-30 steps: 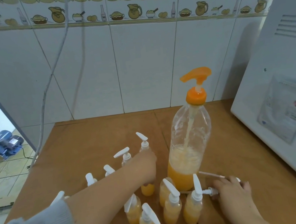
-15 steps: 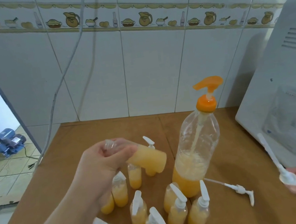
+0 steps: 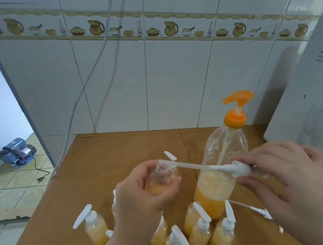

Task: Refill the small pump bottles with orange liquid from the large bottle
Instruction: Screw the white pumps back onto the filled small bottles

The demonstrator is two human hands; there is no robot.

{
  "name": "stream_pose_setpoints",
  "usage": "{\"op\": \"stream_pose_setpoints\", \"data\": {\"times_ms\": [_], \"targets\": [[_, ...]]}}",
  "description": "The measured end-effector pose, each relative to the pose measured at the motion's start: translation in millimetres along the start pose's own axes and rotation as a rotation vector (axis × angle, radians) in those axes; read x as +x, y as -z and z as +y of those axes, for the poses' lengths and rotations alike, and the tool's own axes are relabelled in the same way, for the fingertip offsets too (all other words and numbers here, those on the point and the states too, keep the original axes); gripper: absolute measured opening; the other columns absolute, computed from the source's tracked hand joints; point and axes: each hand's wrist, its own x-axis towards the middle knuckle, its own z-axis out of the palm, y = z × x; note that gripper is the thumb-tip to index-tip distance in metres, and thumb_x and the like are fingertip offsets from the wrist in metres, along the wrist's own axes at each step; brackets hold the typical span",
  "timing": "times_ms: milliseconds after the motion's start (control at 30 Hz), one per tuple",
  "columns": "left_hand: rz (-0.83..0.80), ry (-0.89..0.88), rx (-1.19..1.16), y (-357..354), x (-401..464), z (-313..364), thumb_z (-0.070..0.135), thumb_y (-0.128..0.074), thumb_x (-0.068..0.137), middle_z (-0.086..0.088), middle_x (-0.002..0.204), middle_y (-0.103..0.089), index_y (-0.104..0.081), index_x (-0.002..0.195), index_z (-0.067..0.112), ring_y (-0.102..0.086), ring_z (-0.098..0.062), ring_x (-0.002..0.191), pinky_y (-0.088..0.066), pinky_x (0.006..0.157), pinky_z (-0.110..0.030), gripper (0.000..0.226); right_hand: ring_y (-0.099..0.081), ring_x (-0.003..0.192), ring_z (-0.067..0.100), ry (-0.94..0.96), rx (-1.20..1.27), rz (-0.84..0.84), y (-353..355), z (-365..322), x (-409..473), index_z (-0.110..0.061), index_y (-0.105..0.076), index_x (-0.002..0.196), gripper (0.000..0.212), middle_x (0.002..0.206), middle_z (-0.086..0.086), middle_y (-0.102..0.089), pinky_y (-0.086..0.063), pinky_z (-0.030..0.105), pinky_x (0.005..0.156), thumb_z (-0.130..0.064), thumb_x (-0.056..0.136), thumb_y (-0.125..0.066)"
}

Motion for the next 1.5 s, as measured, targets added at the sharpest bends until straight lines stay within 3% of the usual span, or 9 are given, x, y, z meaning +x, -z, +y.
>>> {"op": "stream_pose_setpoints", "data": {"times_ms": [167,333,533,767,933,1067,1300,1400,1500], "targets": [[0.007,-0.143,0.111,4,-2,-4,0.043,-0.075,0.062,0.006,0.068,-0.067,-0.07,0.092,0.024,-0.067,-0.013,0.071,-0.052,0.067,-0.02,0.035,-0.045,0.09,0.016,0.105,-0.068,-0.007,-1,-5,10,-0.029,-0.07,0.093,0.029,0.085,-0.015,-0.062,-0.039,0.056,0.078,-0.037,0.076,-0.049],[0.014,-0.203,0.165,10,0,-6,0.025,-0.085,0.066,0.005,0.071,-0.068,-0.07,0.091,0.023,-0.067,-0.011,0.071,-0.049,0.066,-0.013,0.029,-0.045,0.091,0.016,0.099,-0.107,-0.017,11,3,17,-0.03,-0.071,0.093,0.034,0.084,-0.016,-0.06,-0.023,0.036,0.082,-0.043,0.08,-0.043],[-0.034,-0.303,0.282,13,0,-7,0.036,-0.074,0.068,0.012,0.076,-0.068,-0.071,0.094,0.023,-0.066,-0.005,0.077,-0.048,0.071,-0.009,0.03,-0.045,0.094,0.021,0.219,-0.175,0.008,8,3,27,-0.025,-0.073,0.091,0.032,0.083,-0.007,-0.064,-0.041,0.064,0.078,-0.032,0.079,-0.044],[-0.08,-0.375,0.352,0,1,4,0.039,-0.069,0.069,0.018,0.07,-0.059,-0.07,0.094,0.014,-0.058,0.001,0.065,-0.041,0.063,-0.003,0.035,-0.042,0.102,0.001,0.354,-0.008,-0.134,7,-49,53,-0.035,-0.06,0.104,0.022,0.091,-0.023,-0.058,-0.019,0.04,0.099,-0.044,0.085,-0.051],[-0.093,-0.207,0.209,3,-2,15,0.03,-0.082,0.066,0.013,0.067,-0.064,-0.066,0.082,0.025,-0.061,-0.006,0.062,-0.043,0.056,-0.008,0.024,-0.031,0.098,-0.018,0.037,0.42,-0.474,-4,-58,64,-0.047,-0.048,0.11,0.046,0.095,-0.028,-0.053,-0.031,0.019,0.092,-0.072,0.073,-0.038],[-0.117,-0.082,0.16,6,-3,21,0.027,-0.084,0.063,0.011,0.071,-0.069,-0.065,0.087,0.023,-0.064,-0.006,0.065,-0.046,0.056,-0.011,0.03,-0.064,0.091,0.003,-0.018,0.881,-0.496,-15,-54,62,-0.033,-0.059,0.115,0.041,0.094,-0.012,-0.067,-0.055,0.023,0.08,-0.033,0.076,-0.072],[-0.126,0.054,0.16,3,-5,26,0.034,-0.085,0.059,0.022,0.079,-0.068,-0.037,0.129,0.035,-0.065,0.003,0.077,-0.05,0.07,-0.009,0.085,-0.064,0.078,0.021,-0.189,1.009,-0.465,-30,-53,59,-0.024,-0.071,0.093,0.034,0.08,0.002,-0.068,-0.056,0.032,0.071,-0.045,0.066,-0.068],[-0.135,0.06,0.214,4,-2,23,0.036,-0.083,0.06,0.02,0.078,-0.068,-0.046,0.119,0.032,-0.065,0.001,0.074,-0.052,0.067,-0.012,0.069,-0.055,0.057,0.001,-0.199,0.919,-0.425,-29,-53,58,-0.024,-0.068,0.074,0.031,0.062,-0.008,-0.062,-0.047,0.014,0.055,-0.053,0.063,-0.065],[-0.111,0.058,0.229,6,1,18,0.039,-0.081,0.061,0.011,0.073,-0.069,-0.063,0.091,0.027,-0.066,-0.007,0.066,-0.055,0.061,-0.024,0.037,-0.066,0.078,0.002,-0.284,1.099,-0.487,-31,-49,57,-0.022,-0.069,0.095,0.023,0.081,-0.009,-0.071,-0.05,0.012,0.066,-0.029,0.073,-0.07]]}}
